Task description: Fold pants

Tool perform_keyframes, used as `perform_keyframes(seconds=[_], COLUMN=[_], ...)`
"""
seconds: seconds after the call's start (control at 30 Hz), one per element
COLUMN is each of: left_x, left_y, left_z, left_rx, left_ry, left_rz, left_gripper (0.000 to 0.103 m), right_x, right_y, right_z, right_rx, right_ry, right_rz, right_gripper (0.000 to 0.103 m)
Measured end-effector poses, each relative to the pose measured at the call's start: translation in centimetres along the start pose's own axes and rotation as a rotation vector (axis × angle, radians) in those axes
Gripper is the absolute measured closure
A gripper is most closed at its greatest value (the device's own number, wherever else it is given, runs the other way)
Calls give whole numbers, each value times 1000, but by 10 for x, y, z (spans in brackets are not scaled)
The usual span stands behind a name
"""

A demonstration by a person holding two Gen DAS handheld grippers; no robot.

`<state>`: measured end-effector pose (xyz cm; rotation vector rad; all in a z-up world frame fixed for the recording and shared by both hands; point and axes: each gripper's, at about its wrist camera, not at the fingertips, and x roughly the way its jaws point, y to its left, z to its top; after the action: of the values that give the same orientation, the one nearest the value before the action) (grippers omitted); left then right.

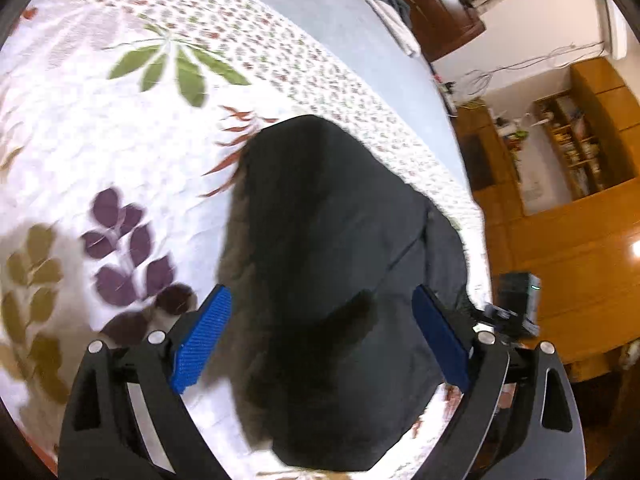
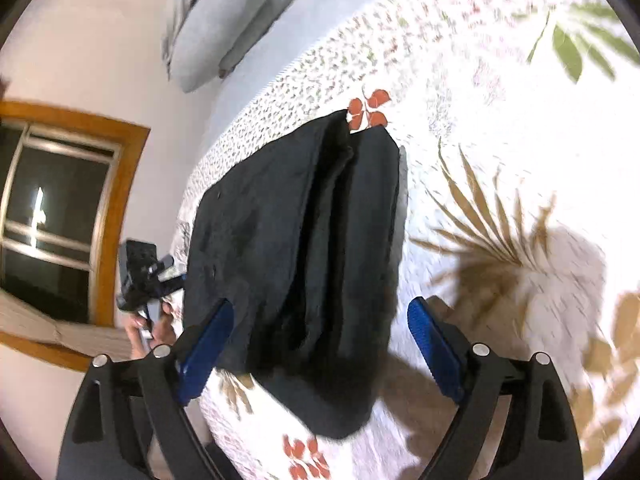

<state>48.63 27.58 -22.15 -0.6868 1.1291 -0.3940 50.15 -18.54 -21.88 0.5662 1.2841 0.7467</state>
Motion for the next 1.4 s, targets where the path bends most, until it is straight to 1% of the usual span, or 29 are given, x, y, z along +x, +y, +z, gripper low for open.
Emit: perform_keyframes(seconds=[0.07, 0.1, 0.13, 0.2, 0.27, 0.33, 0.4, 0.43, 0.47, 0.5, 0.53, 0.57, 0.6, 0.63, 0.67, 0.7, 0.73, 0.8, 0.87, 1.0, 1.07, 1.1, 1.17, 1.23, 1.27, 1.4], left_x=[1, 6, 8, 12, 9, 1, -18, -28, -39, -56, -66, -80, -92, -99, -105, -117, -120, -136, -149, -165, -177, -184, -193, -206, -211, -237], left_y=[-4, -4, -2, 2, 5, 6, 4, 1, -2, -8, -12, -20, -31, -40, -52, -64, -75, -97, -117, -158, -181, -193, -209, -226, -231, -261], left_z=[-6, -9, -12, -14, -17, -20, -30, -35, -43, -56, -67, -86, -106, -119, -135, -161, -175, -215, -249, -299, -328, -344, -363, -385, -392, -429], left_rx=[29, 42, 46, 36, 16, -9, -22, -25, -25, -19, -12, 7, 33, 54, 79, 110, 133, 175, 205, 269, 303, 318, 336, 339, 344, 371], left_ry=[12, 25, 31, 36, 26, 8, -34, -56, -79, -113, -135, -169, -191, -208, -232, -272, -290, -337, -378, -432, -472, -491, -515, -550, -562, -622], left_rz=[74, 141, 178, 205, 210, 196, 166, 153, 142, 126, 121, 125, 144, 161, 182, 212, 242, 305, 337, 425, 479, 510, 563, 614, 623, 698], left_gripper=[12, 11, 10, 10, 10, 12, 12, 12, 12, 11, 11, 9, 4, 3, 3, 3, 3, 3, 3, 3, 3, 3, 3, 3, 3, 3], right_x=[7, 12, 15, 15, 9, 0, -21, -26, -38, -46, -57, -70, -76, -86, -88, -93, -98, -103, -109, -126, -139, -143, -152, -160, -164, -170], right_y=[3, 5, 3, -1, 1, 12, 24, 25, 26, 30, 36, 35, 43, 51, 60, 66, 74, 89, 108, 147, 167, 175, 193, 207, 214, 241], right_z=[-9, -11, -13, -16, -16, -24, -36, -38, -48, -59, -77, -93, -109, -132, -148, -162, -182, -214, -245, -302, -330, -338, -359, -378, -388, -412], right_rx=[-31, -36, -42, -29, -16, -11, -5, 1, 4, 2, -2, -13, -32, -55, -72, -84, -92, -104, -118, -188, -230, -242, -261, -278, -288, -342], right_ry=[11, 16, 11, 7, -3, -26, -91, -116, -145, -176, -210, -241, -274, -310, -333, -349, -367, -387, -405, -450, -478, -491, -526, -554, -562, -551], right_rz=[-97, -132, -188, -201, -191, -175, -133, -124, -124, -125, -152, -170, -187, -220, -242, -263, -285, -314, -345, -408, -459, -476, -519, -529, -529, -533], right_gripper=[13, 13, 13, 11, 11, 11, 11, 11, 11, 10, 10, 9, 6, 5, 5, 4, 4, 4, 4, 4, 4, 4, 4, 4, 4, 4])
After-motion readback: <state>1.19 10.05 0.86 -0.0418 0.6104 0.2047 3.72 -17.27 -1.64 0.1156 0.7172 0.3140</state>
